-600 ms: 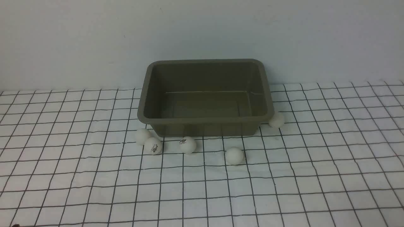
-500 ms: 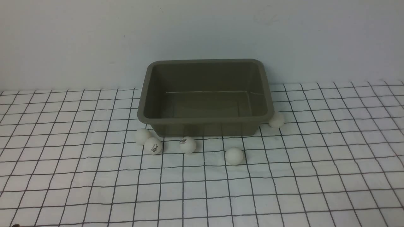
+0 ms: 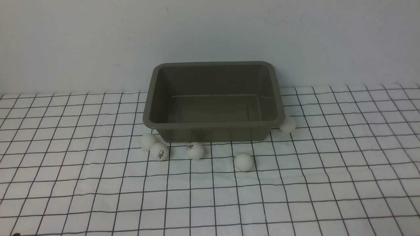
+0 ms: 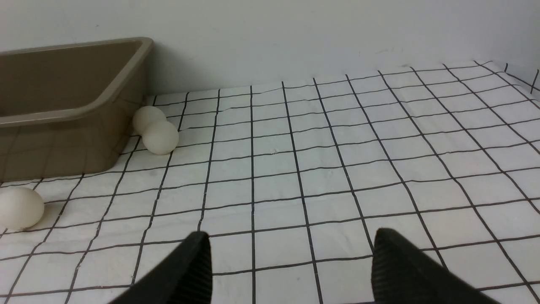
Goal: Put the table tennis balls into the box on the white checkered tablecloth.
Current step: 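Reach for and grasp a ping pong ball on the table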
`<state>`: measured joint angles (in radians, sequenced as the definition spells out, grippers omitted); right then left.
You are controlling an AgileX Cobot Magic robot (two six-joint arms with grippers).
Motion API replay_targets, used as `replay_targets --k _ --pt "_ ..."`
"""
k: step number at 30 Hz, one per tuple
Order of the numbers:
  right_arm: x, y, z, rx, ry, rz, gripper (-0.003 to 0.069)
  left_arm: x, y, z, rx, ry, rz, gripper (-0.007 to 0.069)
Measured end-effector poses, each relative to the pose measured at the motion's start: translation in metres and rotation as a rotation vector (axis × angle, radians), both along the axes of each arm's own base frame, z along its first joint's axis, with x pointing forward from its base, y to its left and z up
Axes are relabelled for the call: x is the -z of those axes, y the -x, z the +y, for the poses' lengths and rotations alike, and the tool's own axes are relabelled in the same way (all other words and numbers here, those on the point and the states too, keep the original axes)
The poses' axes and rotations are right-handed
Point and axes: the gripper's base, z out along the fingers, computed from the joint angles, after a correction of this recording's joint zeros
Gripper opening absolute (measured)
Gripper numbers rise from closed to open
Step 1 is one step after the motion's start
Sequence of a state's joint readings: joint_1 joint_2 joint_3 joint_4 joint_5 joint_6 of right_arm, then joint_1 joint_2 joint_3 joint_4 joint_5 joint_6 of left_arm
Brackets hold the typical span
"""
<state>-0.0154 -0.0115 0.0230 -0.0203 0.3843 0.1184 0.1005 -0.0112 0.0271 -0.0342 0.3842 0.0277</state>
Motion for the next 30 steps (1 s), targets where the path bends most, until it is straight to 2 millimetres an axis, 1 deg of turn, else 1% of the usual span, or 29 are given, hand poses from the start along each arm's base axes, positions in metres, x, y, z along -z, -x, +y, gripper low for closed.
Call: replay_targets --k 23,24,30 --pt "-0.002 0.000 0.000 -0.003 0.007 0.002 0.0461 0.000 0.000 0.000 0.000 0.000 0.000 0.0268" --pt "-0.005 0.001 0.000 -0.003 0.005 -0.001 0.0461 0.000 0.000 0.000 0.000 0.000 0.000 0.0268" --pt "-0.067 0.012 0.000 -0.004 0.012 -0.167 0.0461 0.000 0.000 0.000 0.000 0.000 0.000 0.0268"
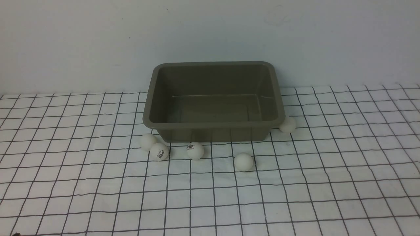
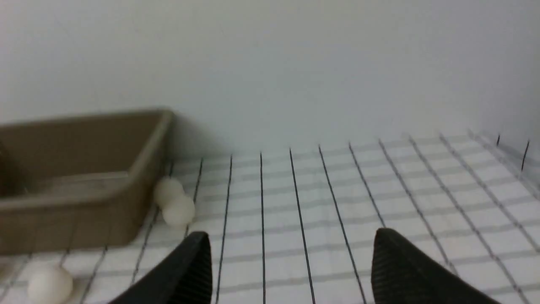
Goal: Put the table tennis balls into the box on the white checkered tablecloth.
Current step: 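Reach for and grasp a ping pong ball on the table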
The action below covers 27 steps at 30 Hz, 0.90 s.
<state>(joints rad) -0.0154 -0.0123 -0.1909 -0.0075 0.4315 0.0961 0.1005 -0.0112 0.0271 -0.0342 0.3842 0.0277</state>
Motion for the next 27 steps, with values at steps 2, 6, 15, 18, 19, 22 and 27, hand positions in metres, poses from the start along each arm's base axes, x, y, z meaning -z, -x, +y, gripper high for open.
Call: replay_targets --k 2,6,15,18,19,22,27 --pt "-0.020 0.007 0.000 0.000 0.003 -0.038 0.0461 0.000 0.000 0.000 0.000 0.000 0.000 0.0268" --pt "-0.043 0.017 0.001 -0.003 -0.008 -0.010 0.0461 0.000 0.000 0.000 0.000 0.000 0.000 0.0268" --pt "-0.057 0.023 0.008 -0.078 -0.143 0.037 0.0461 0.000 0.000 0.000 0.000 0.000 0.000 0.0268" --pt "-0.061 0.023 0.011 -0.106 -0.199 -0.002 0.0461 0.000 0.000 0.000 0.000 0.000 0.000 0.0268" --pt "-0.064 0.023 0.012 -0.121 -0.230 -0.024 0.0461 0.000 0.000 0.000 0.000 0.000 0.000 0.0268" --pt "-0.068 0.023 0.014 -0.149 -0.296 -0.069 0.0461 0.000 0.000 0.000 0.000 0.000 0.000 0.0268" --pt "-0.072 0.024 0.016 -0.178 -0.360 -0.102 0.0461 0.000 0.000 0.000 0.000 0.000 0.000 0.0268"
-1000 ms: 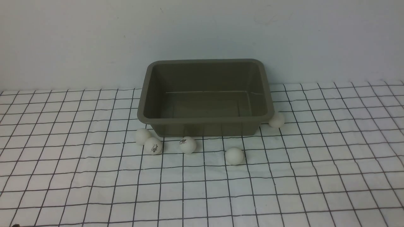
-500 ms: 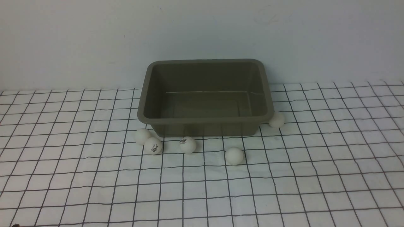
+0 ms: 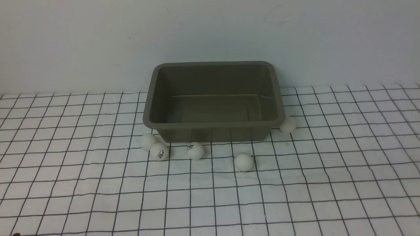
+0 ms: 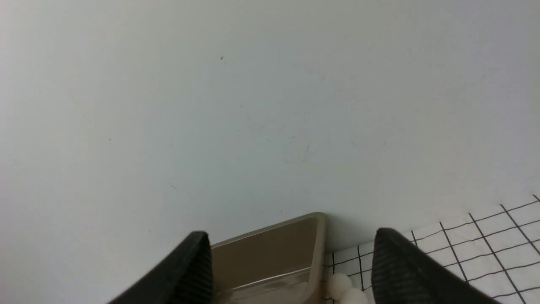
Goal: Put the table tennis balls into the box on the white checkered tablecloth.
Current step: 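Reach for and grasp a ping pong ball on the table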
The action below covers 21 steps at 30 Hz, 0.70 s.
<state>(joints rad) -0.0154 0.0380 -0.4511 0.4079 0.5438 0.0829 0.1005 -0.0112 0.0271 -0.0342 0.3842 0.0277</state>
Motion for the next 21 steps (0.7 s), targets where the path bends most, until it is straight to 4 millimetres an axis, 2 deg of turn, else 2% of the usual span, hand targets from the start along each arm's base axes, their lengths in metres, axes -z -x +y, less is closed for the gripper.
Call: replay_targets --k 3,7,12,14,15,18,21 --pt "0.000 0.000 0.001 -0.009 0.006 0.004 0.0459 0.000 0.000 0.000 0.000 0.000 0.000 0.0268" --pt "0.005 -0.013 0.002 -0.021 0.100 0.084 0.0448 0.000 0.000 0.000 0.000 0.000 0.000 0.0268" --pt "0.017 -0.042 0.004 -0.077 0.255 0.266 0.0442 0.000 0.000 0.000 0.000 0.000 0.000 0.0268" --pt "0.022 -0.059 0.005 -0.122 0.384 0.352 0.0442 0.000 0.000 0.000 0.000 0.000 0.000 0.0268" --pt "0.023 -0.061 0.005 -0.131 0.404 0.366 0.0442 0.000 0.000 0.000 0.000 0.000 0.000 0.0268" --pt "0.015 -0.085 0.011 -0.262 0.545 0.465 0.0442 0.000 0.000 0.000 0.000 0.000 0.000 0.0268" --pt "0.006 -0.102 0.016 -0.359 0.588 0.493 0.0442 0.000 0.000 0.000 0.000 0.000 0.000 0.0268"
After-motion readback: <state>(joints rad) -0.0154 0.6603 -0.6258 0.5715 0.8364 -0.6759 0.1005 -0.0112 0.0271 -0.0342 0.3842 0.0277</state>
